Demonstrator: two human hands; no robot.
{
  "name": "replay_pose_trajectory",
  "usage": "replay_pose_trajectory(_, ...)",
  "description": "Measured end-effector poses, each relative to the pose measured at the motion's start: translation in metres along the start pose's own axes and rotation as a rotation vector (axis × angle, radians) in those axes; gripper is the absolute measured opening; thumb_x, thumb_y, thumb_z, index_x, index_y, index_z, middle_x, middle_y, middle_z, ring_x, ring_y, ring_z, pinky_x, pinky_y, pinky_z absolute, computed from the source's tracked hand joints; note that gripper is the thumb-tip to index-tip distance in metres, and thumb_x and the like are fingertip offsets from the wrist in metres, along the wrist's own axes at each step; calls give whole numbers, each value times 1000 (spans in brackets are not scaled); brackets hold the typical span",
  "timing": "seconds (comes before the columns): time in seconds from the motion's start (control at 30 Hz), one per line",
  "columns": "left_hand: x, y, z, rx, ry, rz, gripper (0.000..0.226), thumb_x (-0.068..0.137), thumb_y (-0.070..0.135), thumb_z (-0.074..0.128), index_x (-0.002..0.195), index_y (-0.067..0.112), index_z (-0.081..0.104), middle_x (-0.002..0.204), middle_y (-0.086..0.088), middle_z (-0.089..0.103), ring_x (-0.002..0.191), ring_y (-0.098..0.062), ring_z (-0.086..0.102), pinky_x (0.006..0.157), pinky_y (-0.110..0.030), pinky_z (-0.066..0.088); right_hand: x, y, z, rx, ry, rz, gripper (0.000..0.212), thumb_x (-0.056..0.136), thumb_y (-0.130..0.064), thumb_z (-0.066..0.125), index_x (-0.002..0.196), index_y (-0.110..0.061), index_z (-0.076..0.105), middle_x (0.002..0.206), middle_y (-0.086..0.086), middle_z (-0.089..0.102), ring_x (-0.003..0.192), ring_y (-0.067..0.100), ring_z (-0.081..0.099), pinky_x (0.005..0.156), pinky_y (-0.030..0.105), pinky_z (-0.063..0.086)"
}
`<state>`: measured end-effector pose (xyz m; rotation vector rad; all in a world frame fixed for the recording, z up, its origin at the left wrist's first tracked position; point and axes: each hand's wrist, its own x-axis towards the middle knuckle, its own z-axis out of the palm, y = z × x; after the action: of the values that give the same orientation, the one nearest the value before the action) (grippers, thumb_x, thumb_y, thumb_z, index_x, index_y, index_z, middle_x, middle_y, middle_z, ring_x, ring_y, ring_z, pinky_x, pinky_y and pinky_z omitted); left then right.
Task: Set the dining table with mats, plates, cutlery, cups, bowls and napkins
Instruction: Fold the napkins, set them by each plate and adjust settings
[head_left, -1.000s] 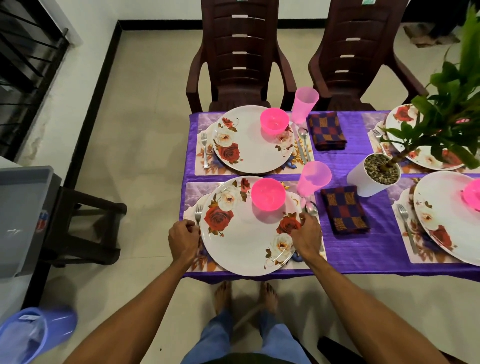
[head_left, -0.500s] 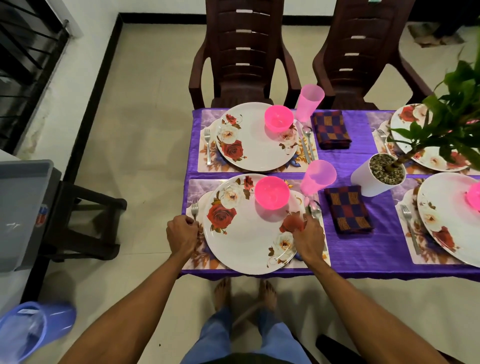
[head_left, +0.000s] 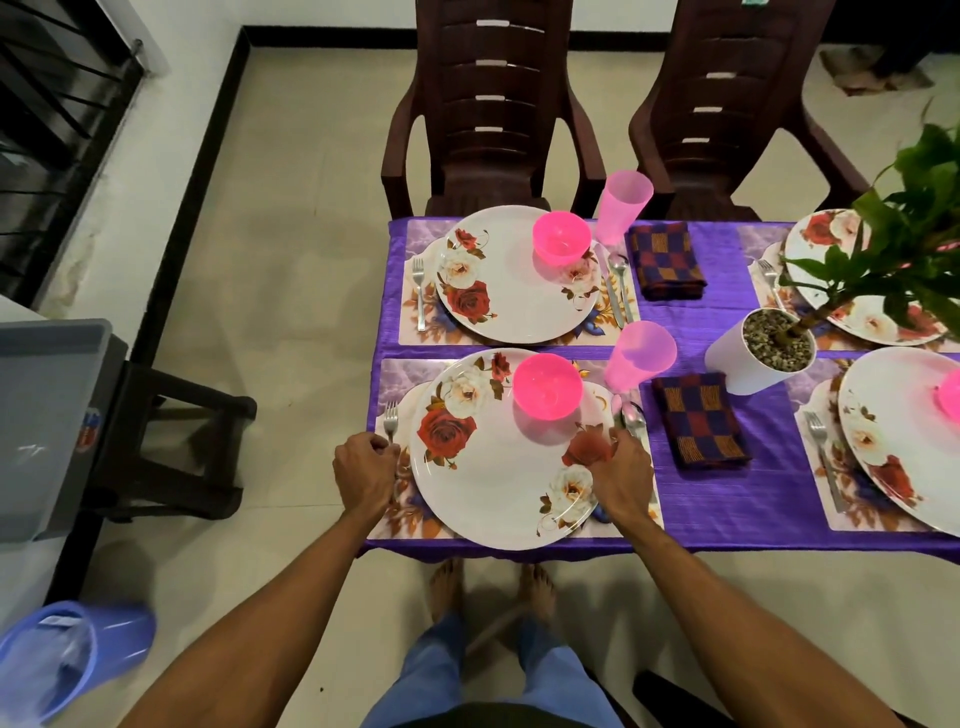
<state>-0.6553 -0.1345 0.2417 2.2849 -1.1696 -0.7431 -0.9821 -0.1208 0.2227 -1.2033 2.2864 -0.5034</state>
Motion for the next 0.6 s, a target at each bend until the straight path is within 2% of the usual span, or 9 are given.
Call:
replay_pose_trajectory(0.1,-5,4,1,-41,38,31,30,89,31,73,103,5,73,98,-13,74,82,-25,70,80,-37,56,0,-1,-1,17,9,-23,40,78,-19,79,115,-19,63,110,3,69,104,26,65,88,48,57)
replay_pose_trajectory(0.2,-11,8,5,-65,-7,83,33,90,34,71,106,6,73,100,-10,74,84,-25,70,83,-40,57,-2,-7,-2,23,9,-21,43,78,-18,81,117,-16,63,112,3,68,105,25,64,90,46,55)
replay_pose_trajectory(0.4,-10,7,7,-27,-58,84,34,86,21,77,114,3,72,107,-14,74,93,-29,71,89,-41,55,5,-2,10,4,-16,-5,53,70,-28,86,117,-22,61,113,-2,70,106,24,66,88,46,57)
replay_pose_trajectory(0.6,-10,5,5,-23,-47,69,33,85,19,77,112,0,72,106,-17,74,93,-31,70,89,-43,55,0,-6,8,18,-28,-34,59,72,-25,88,123,-16,60,120,4,67,111,27,64,90,44,56)
